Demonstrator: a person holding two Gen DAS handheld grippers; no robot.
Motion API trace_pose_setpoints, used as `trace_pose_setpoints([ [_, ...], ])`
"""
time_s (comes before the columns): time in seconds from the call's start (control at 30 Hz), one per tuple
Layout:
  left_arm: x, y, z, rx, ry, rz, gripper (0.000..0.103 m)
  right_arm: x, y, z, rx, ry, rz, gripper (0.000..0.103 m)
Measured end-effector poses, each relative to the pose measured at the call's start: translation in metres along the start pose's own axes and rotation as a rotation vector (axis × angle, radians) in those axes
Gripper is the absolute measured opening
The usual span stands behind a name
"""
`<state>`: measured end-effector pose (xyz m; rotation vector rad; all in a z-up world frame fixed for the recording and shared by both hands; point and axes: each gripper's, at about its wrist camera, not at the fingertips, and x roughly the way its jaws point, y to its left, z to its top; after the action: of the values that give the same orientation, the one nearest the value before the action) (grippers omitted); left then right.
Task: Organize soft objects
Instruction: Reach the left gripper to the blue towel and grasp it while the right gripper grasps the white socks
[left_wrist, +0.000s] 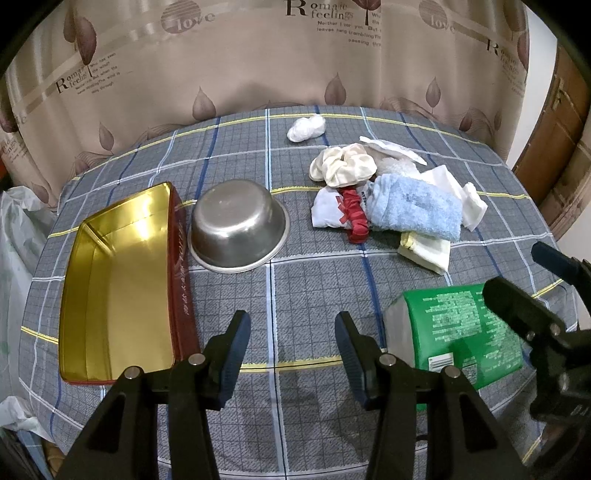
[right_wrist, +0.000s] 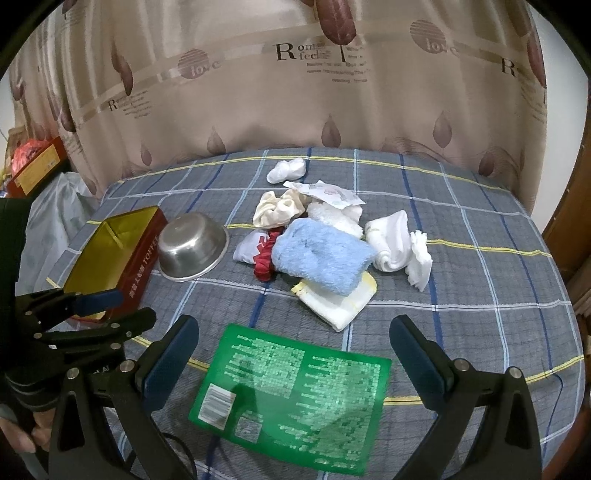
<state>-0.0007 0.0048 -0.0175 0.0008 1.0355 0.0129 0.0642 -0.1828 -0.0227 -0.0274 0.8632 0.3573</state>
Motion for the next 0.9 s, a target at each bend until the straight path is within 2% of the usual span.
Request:
trace_pose_setpoints([
  [0.37, 0.012, 0.006, 0.003, -0.003, 0.022, 0.005, 0.049, 0.000, -0.049, 0.009, 0.033, -0.006, -0.072, 0.103],
  [0.53, 0.017, 0.007, 0.008, -0.005, 0.032, 0.005, 0.049, 0.009, -0.071, 0.012, -0.014, 0.010, -0.139, 0.102],
  [0.63, 0.021, 0.008, 0.010, -0.010, 0.051, -0.011, 0.049, 0.020, -0.086, 0.013, -0.046, 0.024, -0.177, 0.094],
  [0.7, 0.025, 0.006, 0.012, -0.005, 0.057, -0.007, 0.049, 0.031, -0.096, 0.014, -0.066, 0.042, -0.190, 0.084],
  [0.8, 0.029, 0.005, 0.016, -0.005, 0.065, -0.008, 0.049, 0.048, -0.109, 0.017, -0.077, 0.062, -0.171, 0.072],
  [0.9, 0.034, 0.004, 0.021, -0.008, 0.079, -0.019, 0.049, 0.065, -0.117, 0.021, -0.086, 0.074, -0.158, 0.066],
])
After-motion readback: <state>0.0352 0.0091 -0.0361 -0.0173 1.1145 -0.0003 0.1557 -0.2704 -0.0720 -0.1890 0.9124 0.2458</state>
